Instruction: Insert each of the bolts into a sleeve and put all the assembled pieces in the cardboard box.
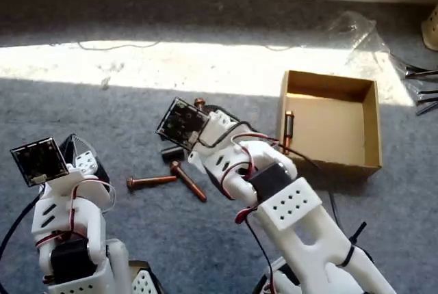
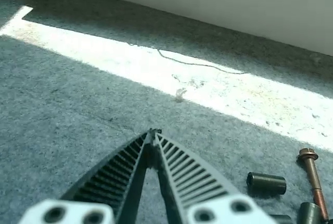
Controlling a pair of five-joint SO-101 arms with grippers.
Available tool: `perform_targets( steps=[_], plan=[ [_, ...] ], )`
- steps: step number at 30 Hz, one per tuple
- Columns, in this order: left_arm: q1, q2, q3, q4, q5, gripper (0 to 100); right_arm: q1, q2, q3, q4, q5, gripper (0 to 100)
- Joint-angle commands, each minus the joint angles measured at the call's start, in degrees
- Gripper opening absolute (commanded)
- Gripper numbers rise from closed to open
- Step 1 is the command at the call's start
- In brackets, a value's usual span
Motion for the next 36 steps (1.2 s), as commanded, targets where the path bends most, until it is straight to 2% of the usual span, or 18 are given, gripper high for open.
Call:
perform_targets(
  steps=[1, 3, 9, 15, 26, 30, 36],
  plan=[
    [-1.1, -0.4, -2.86, 0.44, 0.0, 1, -0.84, 7.78, -6.46, -2.24, 2.64, 16.4],
    [-1.1, -0.4, -2.86, 0.44, 0.0, 1, -1.01, 14.46, -10.68, -2.24, 3.6, 16.4],
    [-1.27, -0.4, -1.45, 0.18, 0.0, 1, -2.42, 31.69, -21.05, -2.24, 16.79, 16.3],
    [-1.36, -0.4, -0.04, -1.14, -0.18, 1, -2.42, 41.27, -24.75, -2.24, 21.54, 16.3],
    [-5.41, -0.4, -0.31, -1.49, 0.0, 1, -5.93, 44.53, -24.4, -2.42, 23.47, 16.3],
    [-5.32, -0.4, -0.31, -1.49, 0.0, 1, -6.11, 44.53, -24.48, -2.51, 28.66, 16.3],
    [-5.41, -0.4, -0.31, -1.49, 0.0, 1, -6.11, 44.62, -24.22, -2.51, 28.13, 16.3]
  ],
)
